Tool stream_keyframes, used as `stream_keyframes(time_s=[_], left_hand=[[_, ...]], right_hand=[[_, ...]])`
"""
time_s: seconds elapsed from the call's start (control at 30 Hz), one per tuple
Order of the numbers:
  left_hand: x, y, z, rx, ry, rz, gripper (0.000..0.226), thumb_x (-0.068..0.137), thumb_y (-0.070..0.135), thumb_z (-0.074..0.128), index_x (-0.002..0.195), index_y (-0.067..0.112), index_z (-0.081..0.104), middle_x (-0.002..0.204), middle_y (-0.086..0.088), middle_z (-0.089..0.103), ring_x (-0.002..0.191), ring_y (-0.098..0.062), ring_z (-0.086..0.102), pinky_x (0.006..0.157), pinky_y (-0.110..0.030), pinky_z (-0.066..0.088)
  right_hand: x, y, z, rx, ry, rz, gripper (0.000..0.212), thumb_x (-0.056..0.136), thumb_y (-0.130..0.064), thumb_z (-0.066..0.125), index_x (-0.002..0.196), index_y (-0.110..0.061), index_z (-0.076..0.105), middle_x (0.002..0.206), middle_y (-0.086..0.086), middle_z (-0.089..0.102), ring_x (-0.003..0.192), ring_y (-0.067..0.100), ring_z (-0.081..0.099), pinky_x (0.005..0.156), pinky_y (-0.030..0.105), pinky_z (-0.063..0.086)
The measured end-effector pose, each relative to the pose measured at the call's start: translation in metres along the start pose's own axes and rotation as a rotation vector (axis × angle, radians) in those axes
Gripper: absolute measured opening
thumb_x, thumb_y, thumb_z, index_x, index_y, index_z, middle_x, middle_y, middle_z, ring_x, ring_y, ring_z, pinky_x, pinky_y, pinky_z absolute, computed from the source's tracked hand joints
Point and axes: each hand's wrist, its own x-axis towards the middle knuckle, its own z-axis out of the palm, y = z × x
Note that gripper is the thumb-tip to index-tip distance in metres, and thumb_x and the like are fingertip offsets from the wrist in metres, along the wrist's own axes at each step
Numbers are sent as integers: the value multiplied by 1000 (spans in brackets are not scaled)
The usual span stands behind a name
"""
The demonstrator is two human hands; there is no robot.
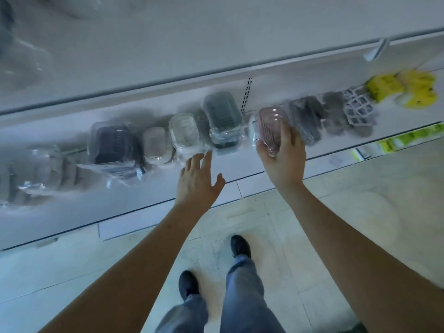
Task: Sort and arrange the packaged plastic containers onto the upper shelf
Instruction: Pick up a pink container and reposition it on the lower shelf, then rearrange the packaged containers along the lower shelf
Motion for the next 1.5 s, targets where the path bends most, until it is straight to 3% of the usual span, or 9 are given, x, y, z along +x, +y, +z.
stream_keyframes(time_s=[0.17, 0.33, 0.7, 0.83, 1.0, 1.13, 1.2, 1.27, 1.5], left_hand=[[31, 34, 48, -5, -28, -27, 61, 98, 34, 52, 152, 11, 36, 148, -10, 46, 137, -28, 41, 112, -42, 39], [57, 69, 103, -52, -84, -88, 58, 99, 30, 53, 151, 10, 37, 147, -12, 46, 136, -29, 42, 110, -41, 41], [65, 73, 137, -88, -99, -180, 57, 100, 27, 50, 152, 13, 35, 146, -9, 45, 132, -26, 44, 107, -40, 44], [65, 77, 134, -103, -70, -163, 57, 99, 27, 51, 152, 13, 35, 146, -10, 46, 132, -27, 45, 106, -40, 45], [56, 83, 122, -127, -51, -148, 58, 99, 28, 52, 152, 13, 36, 146, -10, 46, 131, -27, 45, 107, -41, 45], [46, 92, 98, -136, -27, -120, 58, 99, 31, 51, 152, 15, 35, 147, -8, 44, 132, -26, 44, 108, -40, 42], [37, 100, 79, -154, -8, -98, 58, 99, 32, 51, 152, 15, 35, 148, -8, 44, 133, -26, 44, 109, -41, 41], [25, 107, 56, -183, 22, -72, 57, 99, 32, 51, 151, 14, 37, 148, -7, 45, 133, -27, 44, 109, -42, 41], [-38, 110, -40, -256, 153, 40, 51, 99, 35, 46, 147, 21, 41, 142, 1, 48, 128, -20, 47, 105, -40, 45]], right_hand=[[58, 74, 31, 18, -171, 86, 82, 85, -63, 51, 152, -17, 38, 141, 20, 48, 120, 40, 50, 97, 53, 49], [106, 112, 68, -81, -344, -8, 80, 90, -49, 58, 157, -19, 26, 154, 20, 33, 135, 41, 37, 106, 50, 43], [130, 124, 134, -143, -527, -37, 79, 97, -52, 54, 160, -26, 13, 166, 20, 3, 145, 43, 27, 107, 50, 42], [136, 120, 134, -182, -552, -12, 86, 94, -60, 55, 160, -27, 11, 166, 22, -1, 149, 47, 17, 117, 53, 31], [117, 105, 104, -120, -413, -79, 80, 99, -59, 44, 160, -18, 14, 167, 19, 8, 152, 40, 16, 121, 49, 26], [92, 76, 53, 172, -315, -128, 65, 102, -50, 44, 153, -11, 33, 157, 13, 36, 145, 28, 35, 117, 44, 37], [79, 53, 19, 253, -275, -188, 57, 103, -45, 46, 147, -10, 41, 150, 9, 44, 138, 22, 42, 115, 33, 38], [65, 25, -20, 299, -236, -290, 48, 103, -37, 48, 141, -8, 49, 142, 7, 51, 132, 19, 47, 111, 27, 40], [30, -87, -148, 324, -43, -740, 36, 103, -28, 44, 119, -4, 66, 115, 7, 66, 108, 21, 61, 93, 36, 50]])
